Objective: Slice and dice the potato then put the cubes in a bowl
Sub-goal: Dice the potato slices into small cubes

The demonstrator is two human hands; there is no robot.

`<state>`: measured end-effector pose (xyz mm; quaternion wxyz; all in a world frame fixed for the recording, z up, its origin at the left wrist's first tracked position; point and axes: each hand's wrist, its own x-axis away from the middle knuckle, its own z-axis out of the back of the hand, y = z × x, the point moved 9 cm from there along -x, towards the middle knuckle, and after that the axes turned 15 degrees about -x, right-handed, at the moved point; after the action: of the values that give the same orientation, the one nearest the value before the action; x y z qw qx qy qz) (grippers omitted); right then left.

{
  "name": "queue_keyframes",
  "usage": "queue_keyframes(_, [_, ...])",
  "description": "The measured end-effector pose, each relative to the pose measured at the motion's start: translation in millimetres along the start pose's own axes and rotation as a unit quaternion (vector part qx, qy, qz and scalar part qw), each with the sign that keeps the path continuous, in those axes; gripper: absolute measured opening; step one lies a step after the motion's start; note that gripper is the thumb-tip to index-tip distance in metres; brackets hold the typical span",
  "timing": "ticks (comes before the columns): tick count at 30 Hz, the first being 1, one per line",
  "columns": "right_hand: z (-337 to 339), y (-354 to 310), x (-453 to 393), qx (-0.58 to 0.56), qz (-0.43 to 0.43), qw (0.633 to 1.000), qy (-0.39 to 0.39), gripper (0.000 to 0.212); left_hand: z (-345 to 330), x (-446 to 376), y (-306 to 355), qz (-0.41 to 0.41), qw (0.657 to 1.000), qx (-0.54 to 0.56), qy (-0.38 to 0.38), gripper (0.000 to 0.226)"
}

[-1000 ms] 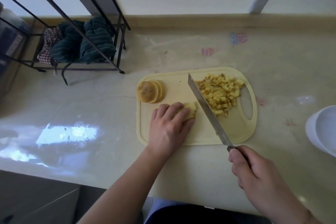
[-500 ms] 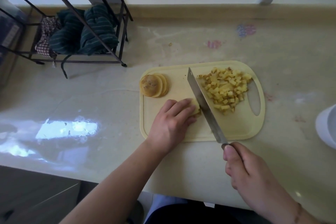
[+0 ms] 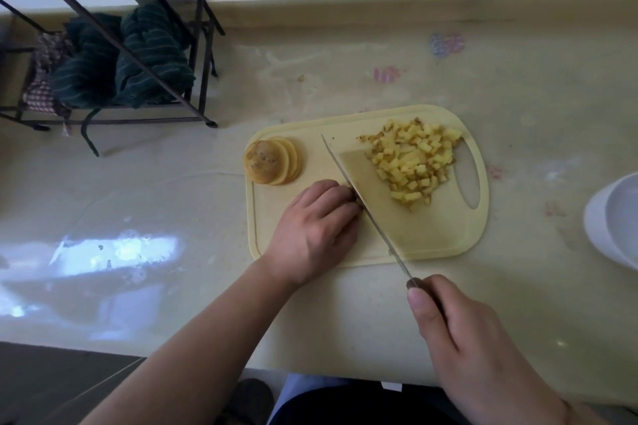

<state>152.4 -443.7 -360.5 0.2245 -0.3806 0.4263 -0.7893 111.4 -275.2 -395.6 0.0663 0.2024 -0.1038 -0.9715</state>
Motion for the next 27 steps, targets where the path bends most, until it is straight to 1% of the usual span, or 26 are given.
queue_keyframes(4, [0.0, 4.1, 7.4, 0.02, -0.009, 1.0, -0.007, 0.031, 1.3, -3.2, 0.5, -0.001, 1.0, 0.007, 0.008, 0.011])
queue_keyframes(7, [-0.3, 7.5, 11.6, 0.019, -0.027, 0.999, -0.015, 0.025, 3.0, -5.9, 1.4, 0.002, 1.0, 0.013, 0.017, 0.01])
queue_keyframes(8, [-1.3, 8.1, 10.8, 0.02, -0.028, 0.999, -0.018, 0.026, 3.1, -6.4, 1.4, 0.003, 1.0, 0.015, 0.019, 0.009])
queue_keyframes(11, [-6.6, 3.5, -3.5, 0.031, 0.006, 0.999, -0.022, 0.036, 3.0, -7.5, 0.3, 0.01, 0.999, 0.026, 0.02, 0.009])
queue_keyframes(14, [-8.0, -3.0, -24.0, 0.032, 0.036, 0.999, -0.017, 0.034, 2.6, -8.1, -0.4, 0.014, 0.999, 0.028, 0.017, 0.007])
queue_keyframes(19, [14.0, 2.0, -25.9, 0.025, 0.026, 0.999, 0.014, 0.039, 2.7, -6.0, -1.7, 0.013, 1.0, 0.023, 0.008, 0.006])
queue_keyframes(24, [9.9, 0.5, -18.1, 0.006, 0.038, 0.999, -0.016, 0.038, 8.0, -0.4, -2.1, 0.007, 1.0, 0.026, 0.013, 0.007])
queue_keyframes(27, [3.5, -5.6, -13.7, 0.008, 0.049, 0.998, -0.033, 0.034, 6.8, 0.6, -2.2, 0.004, 1.0, 0.024, 0.006, 0.007])
